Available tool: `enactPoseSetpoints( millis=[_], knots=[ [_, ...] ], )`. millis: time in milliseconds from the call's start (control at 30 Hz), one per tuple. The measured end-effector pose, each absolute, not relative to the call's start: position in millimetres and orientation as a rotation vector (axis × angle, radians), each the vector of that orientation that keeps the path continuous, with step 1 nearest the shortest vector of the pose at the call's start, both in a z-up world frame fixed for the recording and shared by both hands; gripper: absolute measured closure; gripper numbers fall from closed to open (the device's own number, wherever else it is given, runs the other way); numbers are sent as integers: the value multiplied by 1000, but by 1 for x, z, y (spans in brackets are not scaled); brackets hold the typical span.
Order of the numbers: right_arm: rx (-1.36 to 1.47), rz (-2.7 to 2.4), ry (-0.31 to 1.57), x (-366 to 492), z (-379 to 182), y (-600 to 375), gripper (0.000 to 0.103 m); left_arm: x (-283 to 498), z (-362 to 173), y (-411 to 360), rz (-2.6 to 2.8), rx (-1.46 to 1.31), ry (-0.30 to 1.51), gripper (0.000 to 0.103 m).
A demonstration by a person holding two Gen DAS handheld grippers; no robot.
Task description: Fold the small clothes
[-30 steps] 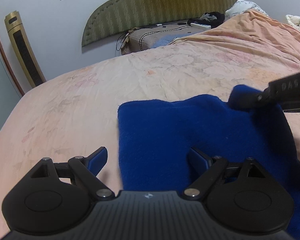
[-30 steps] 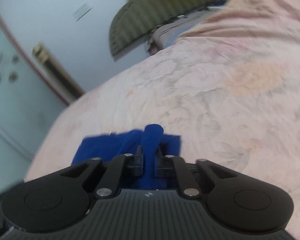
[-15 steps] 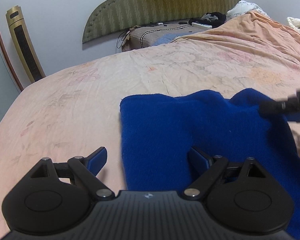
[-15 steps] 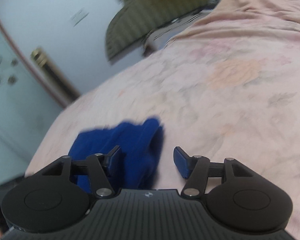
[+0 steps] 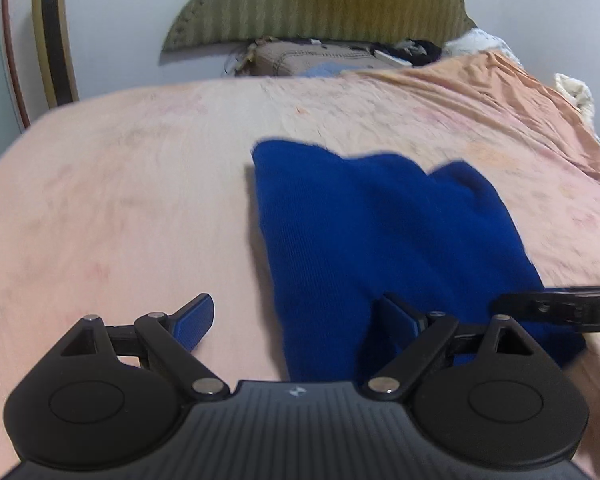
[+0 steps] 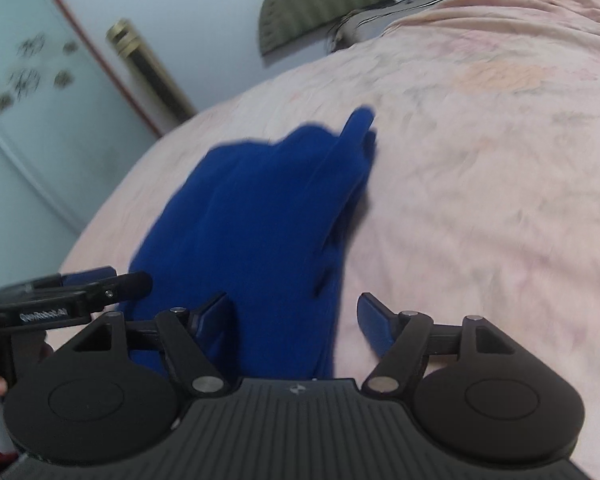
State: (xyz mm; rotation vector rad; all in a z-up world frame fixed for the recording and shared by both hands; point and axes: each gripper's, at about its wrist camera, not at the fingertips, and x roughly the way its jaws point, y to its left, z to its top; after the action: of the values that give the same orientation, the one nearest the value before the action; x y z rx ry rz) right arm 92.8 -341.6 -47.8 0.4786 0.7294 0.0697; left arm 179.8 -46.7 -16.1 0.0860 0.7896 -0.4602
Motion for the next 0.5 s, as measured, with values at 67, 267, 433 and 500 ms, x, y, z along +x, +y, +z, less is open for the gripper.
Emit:
enactPoseSetpoints(
  millis=[67, 267, 433, 500],
  knots=[
    [458, 73, 714, 92, -48, -340, 28, 173, -25, -47, -473, 107, 794, 12],
    [622, 209, 707, 120, -56, -356, 29, 193, -39, -38, -619, -63, 874, 12],
    [472, 266, 744, 105, -50, -338, 29, 178, -45, -29, -700, -67, 851, 12],
    [495, 275, 739, 94, -52, -343, 33, 169, -48, -30, -710, -47, 820, 13]
  ],
)
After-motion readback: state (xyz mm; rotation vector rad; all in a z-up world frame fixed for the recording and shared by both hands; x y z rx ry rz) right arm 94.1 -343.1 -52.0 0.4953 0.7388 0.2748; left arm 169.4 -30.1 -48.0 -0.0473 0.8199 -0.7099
